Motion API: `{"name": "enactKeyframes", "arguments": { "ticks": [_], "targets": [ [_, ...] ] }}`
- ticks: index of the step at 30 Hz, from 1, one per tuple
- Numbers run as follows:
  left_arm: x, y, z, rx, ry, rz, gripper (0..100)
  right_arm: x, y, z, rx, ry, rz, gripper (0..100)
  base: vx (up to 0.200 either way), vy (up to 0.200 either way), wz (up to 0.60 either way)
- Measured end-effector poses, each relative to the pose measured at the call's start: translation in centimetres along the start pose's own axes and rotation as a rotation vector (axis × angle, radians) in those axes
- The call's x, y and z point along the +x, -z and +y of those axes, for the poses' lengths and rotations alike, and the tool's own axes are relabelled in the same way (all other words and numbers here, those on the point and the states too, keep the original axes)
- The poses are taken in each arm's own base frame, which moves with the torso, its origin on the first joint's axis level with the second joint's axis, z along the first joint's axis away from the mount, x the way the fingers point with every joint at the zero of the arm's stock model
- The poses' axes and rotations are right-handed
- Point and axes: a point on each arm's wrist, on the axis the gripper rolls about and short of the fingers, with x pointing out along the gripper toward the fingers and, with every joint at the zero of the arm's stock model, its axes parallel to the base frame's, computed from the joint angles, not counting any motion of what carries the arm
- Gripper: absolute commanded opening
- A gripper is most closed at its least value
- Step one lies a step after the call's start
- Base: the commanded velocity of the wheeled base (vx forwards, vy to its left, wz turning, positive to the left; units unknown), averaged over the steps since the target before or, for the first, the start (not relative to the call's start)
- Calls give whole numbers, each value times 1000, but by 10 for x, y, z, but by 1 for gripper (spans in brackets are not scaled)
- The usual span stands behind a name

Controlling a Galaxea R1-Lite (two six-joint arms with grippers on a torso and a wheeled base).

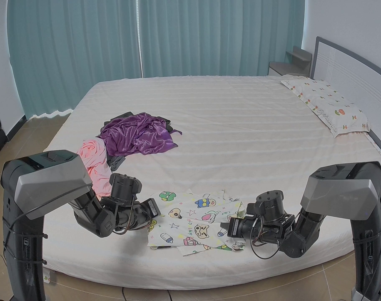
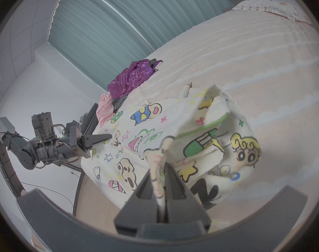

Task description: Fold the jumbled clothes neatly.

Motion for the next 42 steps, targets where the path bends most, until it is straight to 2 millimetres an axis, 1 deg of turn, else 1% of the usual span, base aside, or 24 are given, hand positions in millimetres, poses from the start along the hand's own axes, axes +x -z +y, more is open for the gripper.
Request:
{"name": "enactKeyframes", "arguments": {
  "ticks": [7, 15, 24, 25, 26, 34, 38, 42],
  "targets": [
    [1, -3, 6, -11, -22, -12, 0, 0, -3, 1, 8, -6, -27, 0, 0, 200, 0],
    [2, 0, 6, -9, -22, -2, 0, 0, -4, 2, 14, 5, -55, 0, 0, 200, 0],
    [2, 3, 7, -5, -24, 9, 0, 0, -3, 1, 14, 11, -58, 0, 0, 0, 0],
    [2, 4, 6, -4, -24, 11, 0, 0, -3, 0, 14, 14, -58, 100, 0, 0, 0],
    [2, 4, 6, -3, -24, 12, 100, 0, -3, 0, 15, 16, -56, 100, 0, 0, 0],
    [1, 6, 6, -4, -22, 17, 100, -4, -3, -2, 16, 33, -49, 100, 0, 0, 0],
    [-1, 7, 7, -3, -15, 9, 100, -12, -3, -6, 13, 74, -19, 100, 0, 0, 0],
    [-7, 8, 9, -5, -5, -2, 100, -21, 2, -9, -12, 126, 57, 100, 0, 0, 0]
  ]
}}
